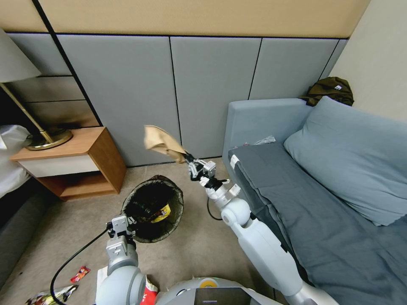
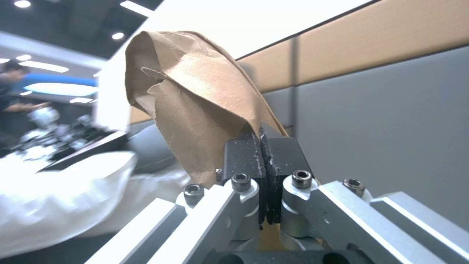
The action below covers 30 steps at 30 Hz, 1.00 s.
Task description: Pick up the trash bin, then pick up the garbage from the floor and place it into the trash bin.
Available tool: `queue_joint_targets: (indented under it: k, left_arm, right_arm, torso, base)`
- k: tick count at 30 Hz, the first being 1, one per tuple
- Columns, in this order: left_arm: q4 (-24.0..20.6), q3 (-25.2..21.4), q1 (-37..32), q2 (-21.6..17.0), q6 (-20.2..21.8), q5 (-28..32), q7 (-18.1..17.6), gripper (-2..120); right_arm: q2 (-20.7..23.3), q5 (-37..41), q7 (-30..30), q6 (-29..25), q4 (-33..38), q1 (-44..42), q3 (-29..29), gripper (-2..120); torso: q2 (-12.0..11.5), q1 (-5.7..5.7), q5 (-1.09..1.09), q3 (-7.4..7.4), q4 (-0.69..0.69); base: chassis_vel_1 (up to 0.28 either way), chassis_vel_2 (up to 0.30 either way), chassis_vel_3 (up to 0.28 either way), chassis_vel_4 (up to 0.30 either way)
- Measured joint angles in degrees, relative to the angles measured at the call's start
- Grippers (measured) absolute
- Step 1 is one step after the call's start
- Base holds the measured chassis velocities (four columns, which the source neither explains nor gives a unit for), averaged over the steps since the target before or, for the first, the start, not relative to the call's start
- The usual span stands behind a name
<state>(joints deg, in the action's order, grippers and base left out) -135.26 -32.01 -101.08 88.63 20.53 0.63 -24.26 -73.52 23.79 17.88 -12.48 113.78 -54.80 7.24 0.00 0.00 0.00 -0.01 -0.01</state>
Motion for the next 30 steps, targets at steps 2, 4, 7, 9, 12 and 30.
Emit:
queue_joint_targets:
  k: [2,4,7,9,12,30]
  left_arm:
    - [0.0,0.0,0.0,0.0,0.0,0.0,0.0,0]
    - [0.0,0.1,0.0,0.1,0.0,0.0,0.0,0]
    - [0.0,0.3,0.0,0.2,0.0,-0.1,0.0,0]
    - [-0.2,0.4,0.1,0.2,0.0,-0.1,0.0,0]
    - [-0.4,0.3,0.1,0.1,0.0,-0.1,0.0,0]
    - [-0.9,-0.2,0.5,0.2,0.1,0.2,0.0,0]
  right_arm:
    - [0.3,-0.7,0.5,-0.2,-0.2,-0.6,1.0,0]
    - [0.4,-1.1,0.7,-0.4,-0.4,-0.9,1.4,0]
    - [0.6,-4.3,1.6,-1.6,-2.6,-2.0,3.0,0]
    - [0.6,-6.2,1.9,-2.3,-4.2,-3.2,4.2,0]
    - [0.4,-8.0,2.5,-3.0,-5.3,-4.8,4.9,0]
    - [0.5,-10.0,3.7,-5.7,-11.0,-9.2,2.2,0]
  torso:
    - [0.0,0.0,-0.01,0.0,0.0]
    - [0.0,0.0,-0.01,0.0,0.0]
    - [0.0,0.0,-0.01,0.0,0.0]
    - [0.0,0.0,0.0,0.0,0.0]
    - [0.0,0.0,0.0,0.0,0.0]
    - [0.0,0.0,0.0,0.0,0.0]
  base:
    - [0.0,0.0,0.0,0.0]
    - [0.0,0.0,0.0,0.0]
    - [0.0,0.0,0.0,0.0]
    - [0.0,0.0,0.0,0.0]
    - [0.0,0.0,0.0,0.0]
    - [0.0,0.0,0.0,0.0]
